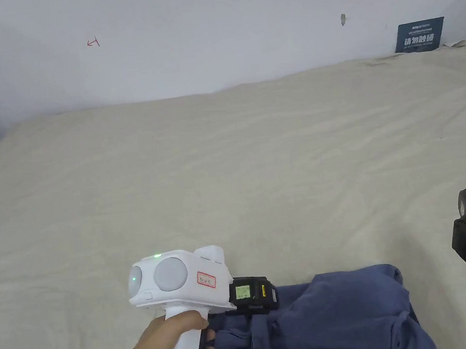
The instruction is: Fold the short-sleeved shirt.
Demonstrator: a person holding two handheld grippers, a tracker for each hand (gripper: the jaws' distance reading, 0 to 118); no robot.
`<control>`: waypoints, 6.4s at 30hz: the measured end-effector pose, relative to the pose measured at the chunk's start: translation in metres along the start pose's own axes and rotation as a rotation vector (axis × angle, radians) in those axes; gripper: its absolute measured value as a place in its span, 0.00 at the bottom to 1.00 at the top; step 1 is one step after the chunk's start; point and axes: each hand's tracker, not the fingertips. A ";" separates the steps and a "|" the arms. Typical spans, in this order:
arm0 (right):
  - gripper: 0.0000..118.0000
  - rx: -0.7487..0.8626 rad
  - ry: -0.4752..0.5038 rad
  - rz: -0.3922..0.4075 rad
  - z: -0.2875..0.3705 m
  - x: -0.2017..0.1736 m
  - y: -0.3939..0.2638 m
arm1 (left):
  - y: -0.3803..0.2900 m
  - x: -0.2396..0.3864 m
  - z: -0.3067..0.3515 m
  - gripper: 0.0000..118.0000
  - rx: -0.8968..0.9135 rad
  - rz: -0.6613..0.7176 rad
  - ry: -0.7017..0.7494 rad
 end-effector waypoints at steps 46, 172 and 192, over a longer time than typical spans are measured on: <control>0.00 -0.023 -0.011 -0.012 0.003 0.018 -0.009 | -0.112 0.030 -0.071 0.00 0.375 -0.156 0.158; 0.00 -0.037 0.042 -0.027 -0.003 0.009 -0.005 | 0.014 -0.024 0.050 0.04 -0.054 -0.037 0.101; 0.00 -0.044 -0.021 -0.036 0.011 0.036 -0.007 | 0.015 0.087 -0.087 0.04 -0.188 -0.163 0.019</control>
